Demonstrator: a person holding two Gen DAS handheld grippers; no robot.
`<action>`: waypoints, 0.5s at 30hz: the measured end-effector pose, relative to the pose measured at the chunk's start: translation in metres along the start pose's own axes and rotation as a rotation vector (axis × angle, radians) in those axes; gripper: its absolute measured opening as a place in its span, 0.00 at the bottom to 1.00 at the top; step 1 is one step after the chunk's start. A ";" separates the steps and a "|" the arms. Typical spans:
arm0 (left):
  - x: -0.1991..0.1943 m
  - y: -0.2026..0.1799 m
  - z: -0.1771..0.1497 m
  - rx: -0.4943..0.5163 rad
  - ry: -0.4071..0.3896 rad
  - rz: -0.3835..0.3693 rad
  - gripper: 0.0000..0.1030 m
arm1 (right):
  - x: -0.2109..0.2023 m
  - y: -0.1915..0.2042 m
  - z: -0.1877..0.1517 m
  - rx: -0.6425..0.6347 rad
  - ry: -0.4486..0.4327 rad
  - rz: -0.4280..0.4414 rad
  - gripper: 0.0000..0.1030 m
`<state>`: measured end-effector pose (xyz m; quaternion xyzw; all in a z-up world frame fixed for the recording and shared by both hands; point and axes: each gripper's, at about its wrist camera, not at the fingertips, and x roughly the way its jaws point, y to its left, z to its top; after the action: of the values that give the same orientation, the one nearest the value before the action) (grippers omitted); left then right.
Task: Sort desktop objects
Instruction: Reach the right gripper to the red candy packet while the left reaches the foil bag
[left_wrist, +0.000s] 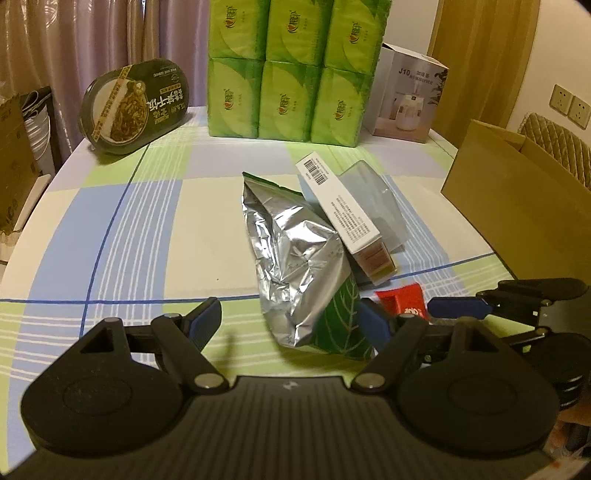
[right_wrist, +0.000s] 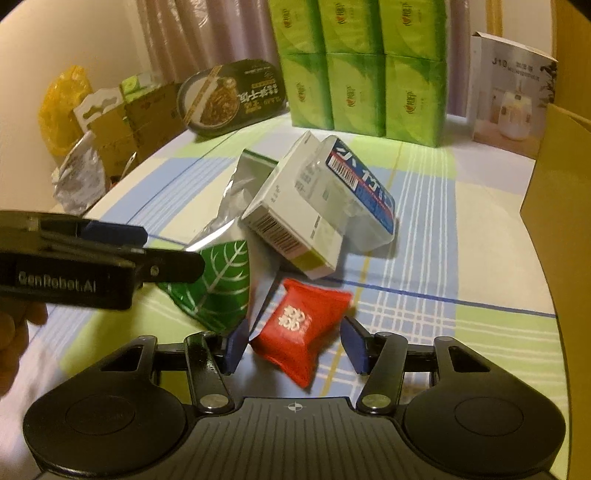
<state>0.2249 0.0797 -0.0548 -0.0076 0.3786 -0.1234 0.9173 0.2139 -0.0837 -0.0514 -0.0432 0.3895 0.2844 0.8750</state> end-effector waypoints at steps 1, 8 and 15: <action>0.001 0.000 0.000 0.002 -0.001 0.003 0.75 | 0.001 0.000 0.001 0.000 -0.001 -0.003 0.50; 0.005 0.007 0.001 -0.024 0.000 0.020 0.75 | 0.004 -0.002 0.000 -0.005 0.008 -0.021 0.35; 0.005 0.002 0.002 -0.020 -0.013 0.006 0.76 | -0.005 -0.009 -0.002 0.002 -0.028 -0.048 0.38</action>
<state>0.2304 0.0805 -0.0573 -0.0164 0.3739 -0.1167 0.9200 0.2143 -0.0939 -0.0504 -0.0477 0.3764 0.2636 0.8869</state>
